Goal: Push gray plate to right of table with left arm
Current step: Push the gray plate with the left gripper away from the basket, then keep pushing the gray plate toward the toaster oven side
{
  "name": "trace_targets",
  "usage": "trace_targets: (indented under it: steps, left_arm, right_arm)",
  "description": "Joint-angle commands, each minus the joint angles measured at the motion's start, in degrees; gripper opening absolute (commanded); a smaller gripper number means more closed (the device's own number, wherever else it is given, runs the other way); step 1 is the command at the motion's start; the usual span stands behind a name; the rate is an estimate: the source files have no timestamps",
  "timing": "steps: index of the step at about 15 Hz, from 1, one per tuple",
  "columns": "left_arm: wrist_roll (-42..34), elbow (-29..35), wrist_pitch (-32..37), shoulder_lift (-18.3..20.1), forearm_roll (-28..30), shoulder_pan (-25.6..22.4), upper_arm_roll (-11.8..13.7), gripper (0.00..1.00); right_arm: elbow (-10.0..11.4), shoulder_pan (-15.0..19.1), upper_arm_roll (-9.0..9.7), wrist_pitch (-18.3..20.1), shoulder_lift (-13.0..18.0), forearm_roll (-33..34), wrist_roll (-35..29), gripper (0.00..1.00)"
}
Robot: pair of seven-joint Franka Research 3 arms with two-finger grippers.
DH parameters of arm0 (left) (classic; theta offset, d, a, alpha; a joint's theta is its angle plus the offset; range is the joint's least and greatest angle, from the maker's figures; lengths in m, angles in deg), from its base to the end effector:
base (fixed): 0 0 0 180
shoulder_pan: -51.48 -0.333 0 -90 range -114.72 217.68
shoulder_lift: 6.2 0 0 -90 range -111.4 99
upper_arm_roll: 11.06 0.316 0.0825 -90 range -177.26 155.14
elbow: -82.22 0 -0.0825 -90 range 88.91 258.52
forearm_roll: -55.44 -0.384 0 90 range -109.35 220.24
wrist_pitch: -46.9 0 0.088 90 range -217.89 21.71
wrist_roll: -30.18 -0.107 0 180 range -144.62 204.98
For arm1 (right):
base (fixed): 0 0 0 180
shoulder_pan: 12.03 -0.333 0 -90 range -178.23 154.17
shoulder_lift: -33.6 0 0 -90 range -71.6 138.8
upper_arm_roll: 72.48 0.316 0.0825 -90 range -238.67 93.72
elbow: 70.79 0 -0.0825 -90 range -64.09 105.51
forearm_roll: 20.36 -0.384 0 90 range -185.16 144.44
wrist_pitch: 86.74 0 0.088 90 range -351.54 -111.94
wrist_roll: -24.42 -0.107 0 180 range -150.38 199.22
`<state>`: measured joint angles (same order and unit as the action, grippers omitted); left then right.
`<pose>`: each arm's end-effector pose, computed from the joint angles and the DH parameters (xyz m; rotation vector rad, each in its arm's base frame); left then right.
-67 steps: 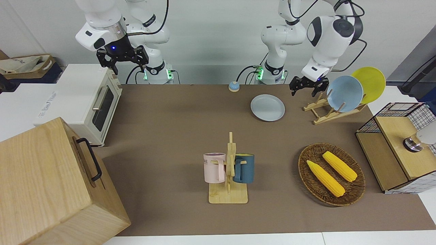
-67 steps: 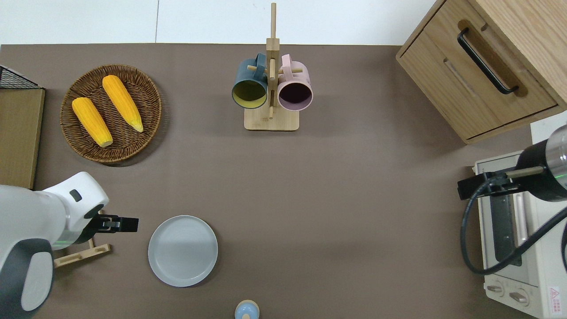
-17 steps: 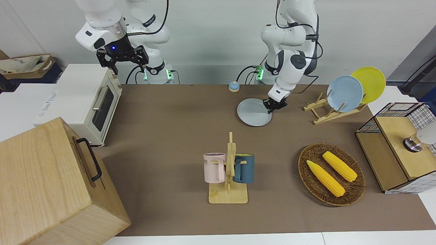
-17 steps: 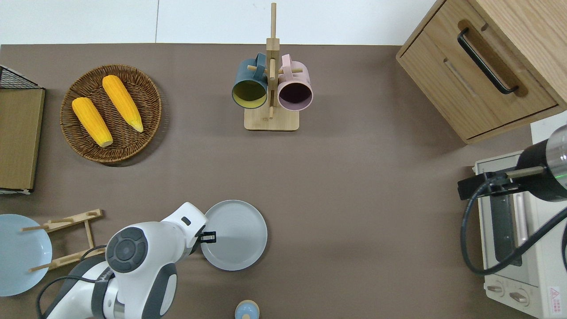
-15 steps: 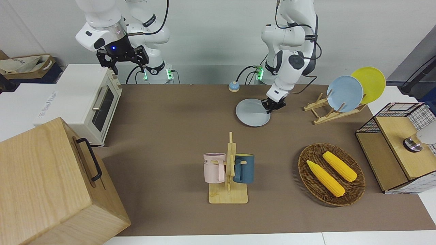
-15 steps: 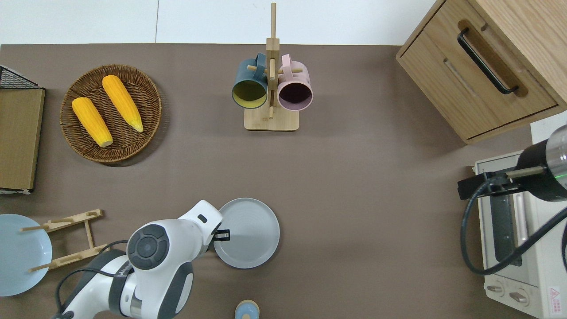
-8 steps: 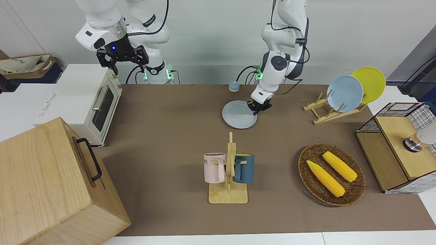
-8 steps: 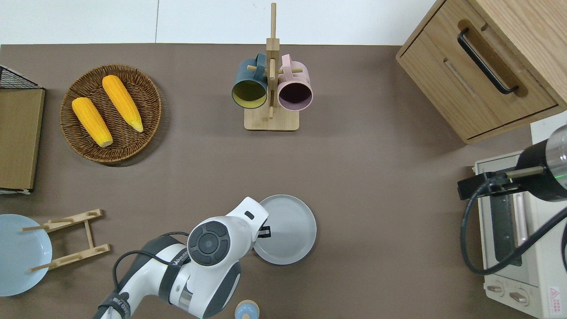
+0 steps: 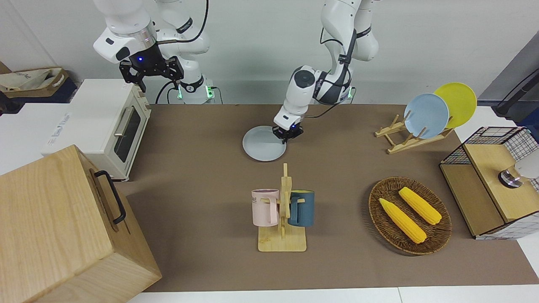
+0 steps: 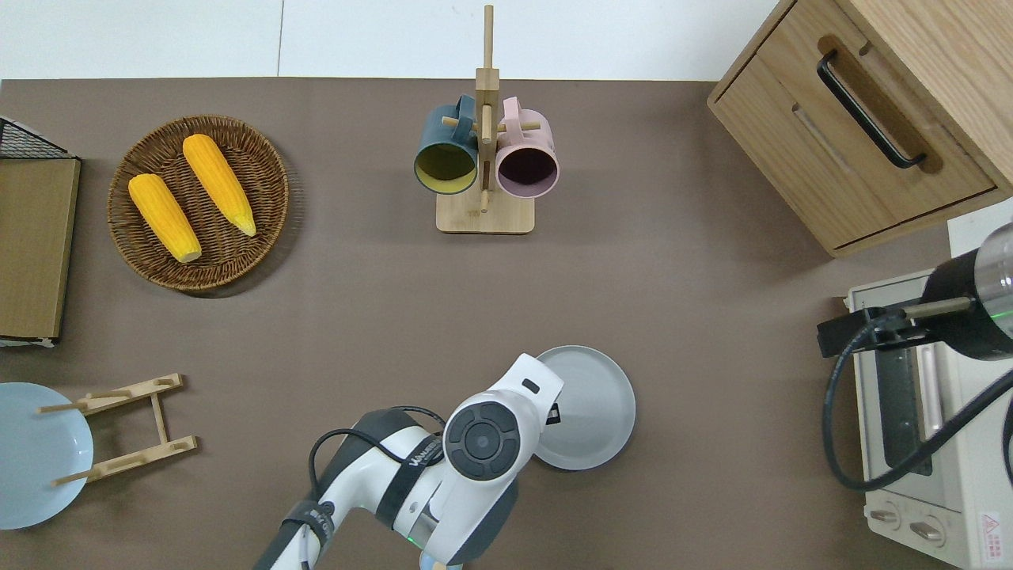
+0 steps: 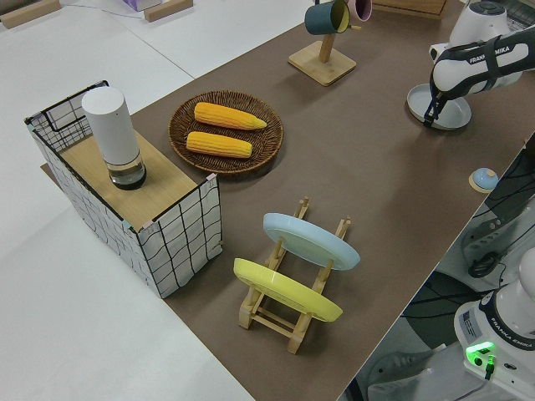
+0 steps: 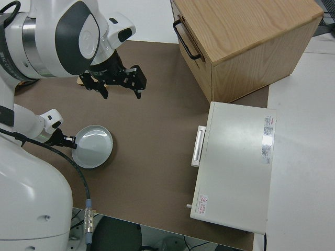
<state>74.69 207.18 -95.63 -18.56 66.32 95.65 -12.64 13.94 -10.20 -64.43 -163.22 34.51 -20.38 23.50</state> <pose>0.3960 -0.4050 0.2991 2.9812 0.1865 -0.0405 0.5209 0.0575 0.6562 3.1220 0.1443 -0.2001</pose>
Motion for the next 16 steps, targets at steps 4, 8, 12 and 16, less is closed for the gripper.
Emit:
trace_targets:
  steps: [4, 8, 12, 16]
  left_arm:
    - [9.4, -12.3, -0.1, -10.9, -0.8, 5.0, -0.4, 0.0]
    - [14.6, -16.7, 0.4, -14.0, -3.6, 6.0, -0.4, 0.0]
    - [14.7, -16.9, 1.1, -13.9, -3.5, 6.3, -0.4, 0.0]
    - [14.7, -19.8, 6.4, -13.9, -3.1, 6.1, -0.1, 0.27]
  right_arm:
    - [-0.5, 1.1, 0.92, 0.9, 0.1, -0.2, -0.7, 0.983]
    - [-0.5, 1.1, 0.92, 0.9, 0.1, -0.2, -0.7, 0.983]
    - [-0.5, 1.1, 0.92, 0.9, 0.1, -0.2, -0.7, 0.983]
    - [-0.5, 1.1, 0.92, 0.9, 0.1, -0.2, -0.7, 0.983]
